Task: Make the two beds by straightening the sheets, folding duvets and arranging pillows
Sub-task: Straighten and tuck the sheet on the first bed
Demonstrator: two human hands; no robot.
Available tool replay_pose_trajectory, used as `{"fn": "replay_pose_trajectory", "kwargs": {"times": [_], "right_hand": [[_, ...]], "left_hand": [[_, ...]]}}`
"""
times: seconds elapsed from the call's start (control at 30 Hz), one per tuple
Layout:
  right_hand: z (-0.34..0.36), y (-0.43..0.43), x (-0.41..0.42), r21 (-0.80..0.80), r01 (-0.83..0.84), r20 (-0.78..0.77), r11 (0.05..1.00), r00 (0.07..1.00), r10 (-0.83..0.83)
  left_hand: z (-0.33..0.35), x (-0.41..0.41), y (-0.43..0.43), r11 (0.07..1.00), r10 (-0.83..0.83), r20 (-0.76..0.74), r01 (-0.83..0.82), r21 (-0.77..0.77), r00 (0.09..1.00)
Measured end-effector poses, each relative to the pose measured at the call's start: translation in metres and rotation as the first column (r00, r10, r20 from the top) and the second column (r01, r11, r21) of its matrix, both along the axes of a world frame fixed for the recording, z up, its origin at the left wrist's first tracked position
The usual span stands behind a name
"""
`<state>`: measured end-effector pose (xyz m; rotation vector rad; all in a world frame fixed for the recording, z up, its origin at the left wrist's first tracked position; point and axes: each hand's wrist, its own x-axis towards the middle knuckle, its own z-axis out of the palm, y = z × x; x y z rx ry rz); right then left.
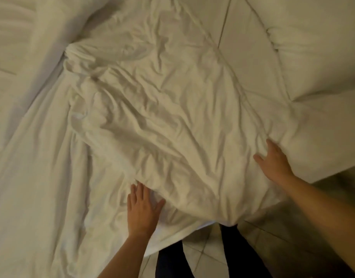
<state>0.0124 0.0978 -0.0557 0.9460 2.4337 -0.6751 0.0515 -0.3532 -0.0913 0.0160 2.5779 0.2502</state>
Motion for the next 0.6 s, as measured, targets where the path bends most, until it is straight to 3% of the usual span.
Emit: {"fn": "replay_pose_trajectory", "kwargs": {"times": [0.13, 0.37, 0.6], "right_hand": [[-0.015, 0.022, -0.006, -0.025, -0.098, 0.030, 0.995, 0.995, 0.098], [-0.018, 0.054, 0.000, -0.104, -0.100, -0.005, 0.990, 0.995, 0.100], [-0.004, 0.070, 0.005, -0.163, -0.147, -0.126, 0.976, 0.984, 0.127]], "left_hand": [[-0.001, 0.008, 0.028, 0.990, 0.130, -0.031, -0.131, -0.041, 0.991], [-0.008, 0.032, 0.048, 0.943, 0.326, -0.121, -0.331, -0.028, 0.938], [0.012, 0.031, 0.065, 0.747, 0.662, -0.085, -0.649, 0.142, 0.744]]}}
